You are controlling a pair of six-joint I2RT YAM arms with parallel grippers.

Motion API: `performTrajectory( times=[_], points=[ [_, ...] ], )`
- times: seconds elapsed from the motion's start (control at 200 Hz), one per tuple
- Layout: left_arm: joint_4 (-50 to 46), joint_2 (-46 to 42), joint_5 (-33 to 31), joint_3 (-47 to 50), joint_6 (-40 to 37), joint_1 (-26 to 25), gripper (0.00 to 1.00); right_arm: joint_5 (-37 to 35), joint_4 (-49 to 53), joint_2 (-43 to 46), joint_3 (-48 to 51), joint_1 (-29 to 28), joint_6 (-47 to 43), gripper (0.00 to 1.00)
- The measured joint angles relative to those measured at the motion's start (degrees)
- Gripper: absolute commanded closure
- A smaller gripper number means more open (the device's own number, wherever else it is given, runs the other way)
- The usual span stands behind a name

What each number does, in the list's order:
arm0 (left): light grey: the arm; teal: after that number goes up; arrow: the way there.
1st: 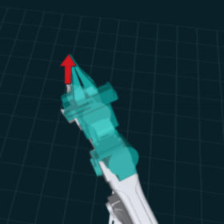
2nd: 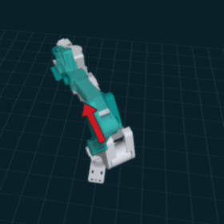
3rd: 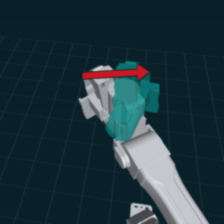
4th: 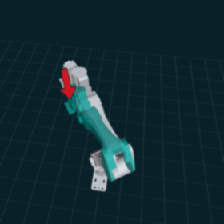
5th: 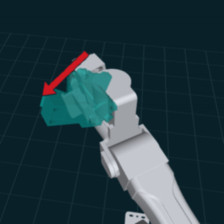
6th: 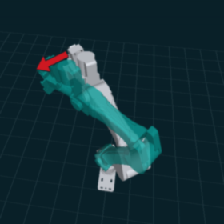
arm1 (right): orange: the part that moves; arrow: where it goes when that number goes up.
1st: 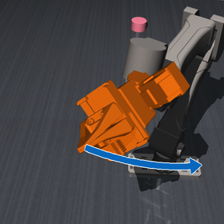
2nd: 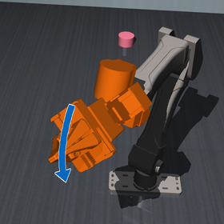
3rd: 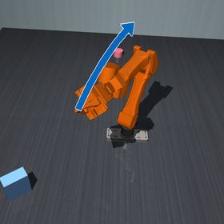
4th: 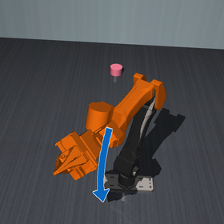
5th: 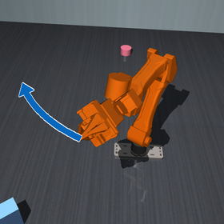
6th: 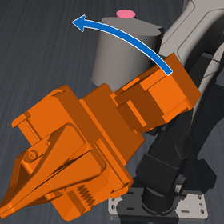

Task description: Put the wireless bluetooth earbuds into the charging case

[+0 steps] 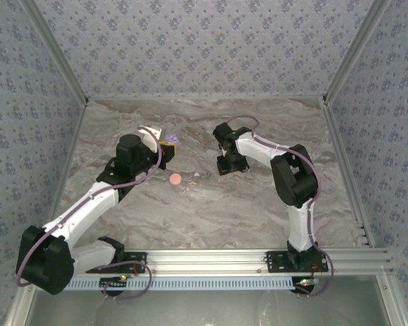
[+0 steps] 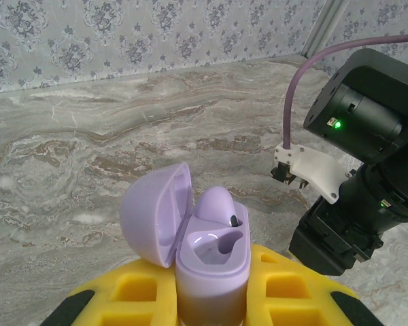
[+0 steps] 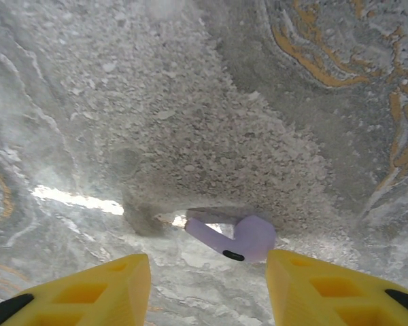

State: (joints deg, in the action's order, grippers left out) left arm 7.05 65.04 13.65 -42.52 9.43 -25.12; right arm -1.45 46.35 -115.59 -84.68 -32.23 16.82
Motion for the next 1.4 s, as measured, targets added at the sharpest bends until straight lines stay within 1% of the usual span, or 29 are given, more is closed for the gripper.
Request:
performTrajectory(
  times=[0.145,0.32,0.505,0.585,0.745,1.399],
  points=[
    [0.0,0.0,0.0,0.0,0.0,0.0,0.87,0.4,-0.1,0.2,-0.5,0.0,0.3,0.61],
    [0.0,0.0,0.0,0.0,0.0,0.0,0.87,0.4,0.2,0.0,-4.3,0.0,-0.3,0.76],
    [0.0,0.0,0.0,0.0,0.0,0.0,0.88,0.3,0.9,-2.7,-8.3,0.0,-1.0,0.85],
    [0.0,0.0,0.0,0.0,0.0,0.0,0.88,0.2,1.4,-4.4,-9.1,0.0,-1.3,0.87],
    [0.0,0.0,0.0,0.0,0.0,0.0,0.88,-0.6,3.0,-6.3,-9.3,0.0,-1.5,0.87],
    [0.0,0.0,0.0,0.0,0.0,0.0,0.88,-1.8,6.5,-7.4,-9.4,-0.3,-5.0,0.86]
  ],
)
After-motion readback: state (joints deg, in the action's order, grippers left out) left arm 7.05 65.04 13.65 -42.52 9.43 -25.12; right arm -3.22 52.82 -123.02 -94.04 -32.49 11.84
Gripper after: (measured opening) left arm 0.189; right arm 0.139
